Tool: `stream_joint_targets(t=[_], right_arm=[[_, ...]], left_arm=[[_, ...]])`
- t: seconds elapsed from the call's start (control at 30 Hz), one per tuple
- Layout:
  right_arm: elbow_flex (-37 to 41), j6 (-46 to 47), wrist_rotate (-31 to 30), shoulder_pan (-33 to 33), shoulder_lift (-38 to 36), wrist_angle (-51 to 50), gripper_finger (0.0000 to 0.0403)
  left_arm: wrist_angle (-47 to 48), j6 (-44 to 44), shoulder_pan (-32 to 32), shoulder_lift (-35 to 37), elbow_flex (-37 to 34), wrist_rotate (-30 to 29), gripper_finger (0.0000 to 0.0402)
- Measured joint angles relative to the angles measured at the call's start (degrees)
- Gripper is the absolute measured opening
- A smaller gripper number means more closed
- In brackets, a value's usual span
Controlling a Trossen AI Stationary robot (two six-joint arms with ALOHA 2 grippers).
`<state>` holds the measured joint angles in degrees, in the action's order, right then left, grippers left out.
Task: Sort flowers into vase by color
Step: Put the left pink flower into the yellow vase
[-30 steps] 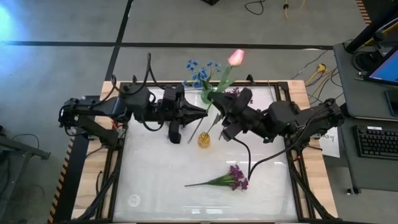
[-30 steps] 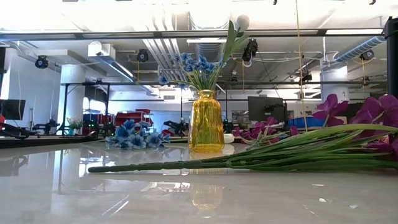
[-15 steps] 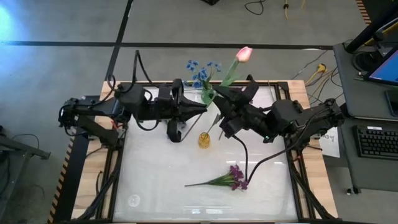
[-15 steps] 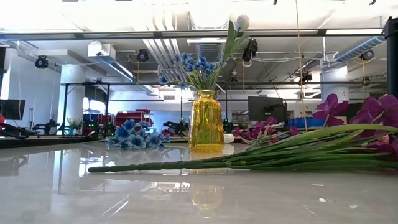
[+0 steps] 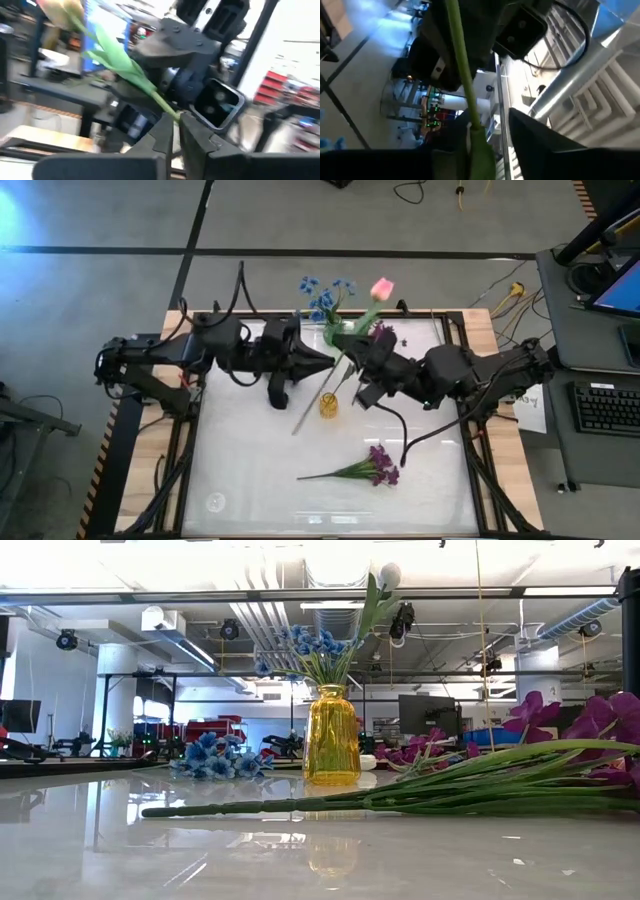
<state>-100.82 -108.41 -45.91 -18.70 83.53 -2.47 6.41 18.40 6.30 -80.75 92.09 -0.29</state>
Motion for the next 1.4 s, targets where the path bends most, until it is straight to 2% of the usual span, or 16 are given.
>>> stream_joint_targets(t=[0.1,0.2,0.33,0.43,0.53,0.73,1.0,1.2,1.3,1.4], right_arm=[[0.0,-1.0,0.1,0.0,0.0,-1.4,0.0055],[0.0,-4.2,0.2,0.0,0.0,-2.8,0.0018],[0.0,-5.1,2.5,0.0,0.0,-7.2,0.0014],[0.0,-5.8,2.5,0.0,0.0,-10.6,0.0014],[0.0,-7.8,2.5,0.0,0.0,-13.0,0.0013],[0.0,-8.2,2.5,0.0,0.0,-13.5,0.0013],[0.0,-8.9,2.2,0.0,0.0,-13.6,0.0013],[0.0,-8.8,0.9,0.0,0.0,-14.0,0.0013],[0.0,-4.8,0.9,0.0,0.0,-13.9,0.0014],[0.0,-3.0,1.1,0.0,0.0,-13.9,0.0020]], left_arm=[[0.1,2.7,-1.2,0.0,0.0,5.4,0.0045],[0.6,5.1,-2.2,0.0,0.0,6.9,0.0081],[0.2,7.2,-2.9,-0.1,0.0,7.2,0.0127],[0.2,9.6,-3.5,-0.1,0.0,11.0,0.0153],[0.2,14.2,-4.1,-0.3,0.0,15.0,0.0171],[4.1,19.2,-4.1,-3.7,0.0,15.5,0.0191],[2.1,22.3,-4.2,-7.6,0.0,16.4,0.0192],[0.5,21.7,-4.2,-7.0,0.0,16.8,0.0185],[0.7,20.4,-4.1,-6.7,0.0,14.9,0.0146],[1.1,19.3,-4.2,-6.6,0.0,14.1,0.0065]])
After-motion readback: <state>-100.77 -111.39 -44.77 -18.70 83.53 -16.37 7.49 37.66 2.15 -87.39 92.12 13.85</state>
